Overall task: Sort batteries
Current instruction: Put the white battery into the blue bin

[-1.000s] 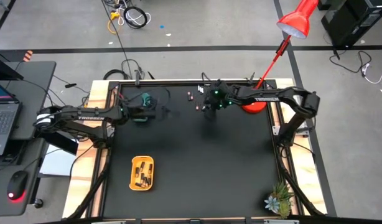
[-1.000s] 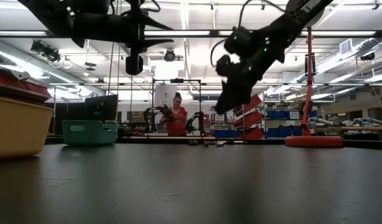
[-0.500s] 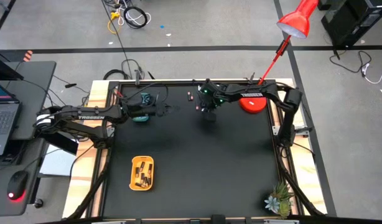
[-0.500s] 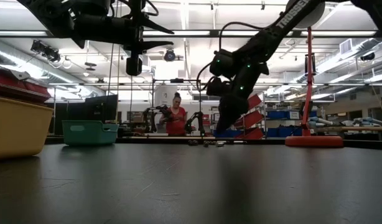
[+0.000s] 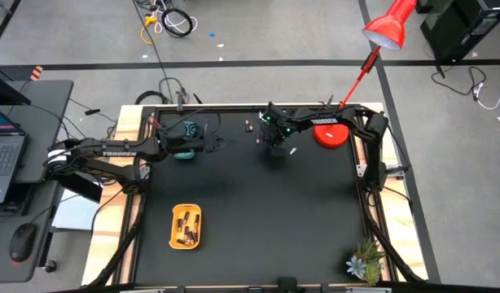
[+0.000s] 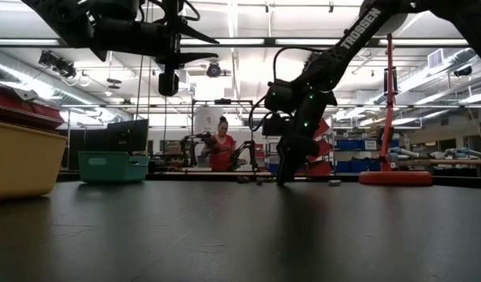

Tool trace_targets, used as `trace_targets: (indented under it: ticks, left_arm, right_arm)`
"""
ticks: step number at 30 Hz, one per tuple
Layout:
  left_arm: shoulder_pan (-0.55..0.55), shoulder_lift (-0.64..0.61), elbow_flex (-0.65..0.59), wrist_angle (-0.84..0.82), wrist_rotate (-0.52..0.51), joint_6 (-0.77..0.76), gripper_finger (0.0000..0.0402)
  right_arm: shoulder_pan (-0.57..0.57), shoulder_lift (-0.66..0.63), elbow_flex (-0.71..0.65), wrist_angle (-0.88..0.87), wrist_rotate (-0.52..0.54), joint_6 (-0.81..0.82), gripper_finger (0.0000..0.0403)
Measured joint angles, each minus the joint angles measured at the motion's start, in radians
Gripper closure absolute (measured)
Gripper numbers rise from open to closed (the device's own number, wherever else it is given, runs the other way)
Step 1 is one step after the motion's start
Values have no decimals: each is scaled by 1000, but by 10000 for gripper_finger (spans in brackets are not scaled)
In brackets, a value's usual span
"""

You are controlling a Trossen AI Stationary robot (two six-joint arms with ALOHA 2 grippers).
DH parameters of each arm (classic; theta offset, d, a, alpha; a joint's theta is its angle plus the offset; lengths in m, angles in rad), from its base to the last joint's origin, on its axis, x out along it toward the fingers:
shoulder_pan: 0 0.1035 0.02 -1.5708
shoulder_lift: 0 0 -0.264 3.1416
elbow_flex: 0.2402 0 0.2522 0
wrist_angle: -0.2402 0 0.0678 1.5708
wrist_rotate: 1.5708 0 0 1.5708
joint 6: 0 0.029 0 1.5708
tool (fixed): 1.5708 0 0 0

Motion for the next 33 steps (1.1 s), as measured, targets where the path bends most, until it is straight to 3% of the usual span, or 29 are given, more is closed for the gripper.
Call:
trace_targets:
  ticks: [4,7,12,19,33]
  left_arm:
    - [0,0,0,0,1,-1,300]
    - [0,0,0,0,21,-7,300]
    - [0,0,0,0,34,-2,300]
    - [25,0,0,0,34,50,300]
    - [78,0,0,-1,84,50,300]
  right_arm:
    - [0,2,28,-53,-8,101,236]
    - [-2,-4,89,-228,-39,182,252]
    - [-1,-140,88,-354,-42,245,270]
    - [-17,-342,-113,-282,-6,401,276]
    - [-18,-388,-303,-212,35,519,275]
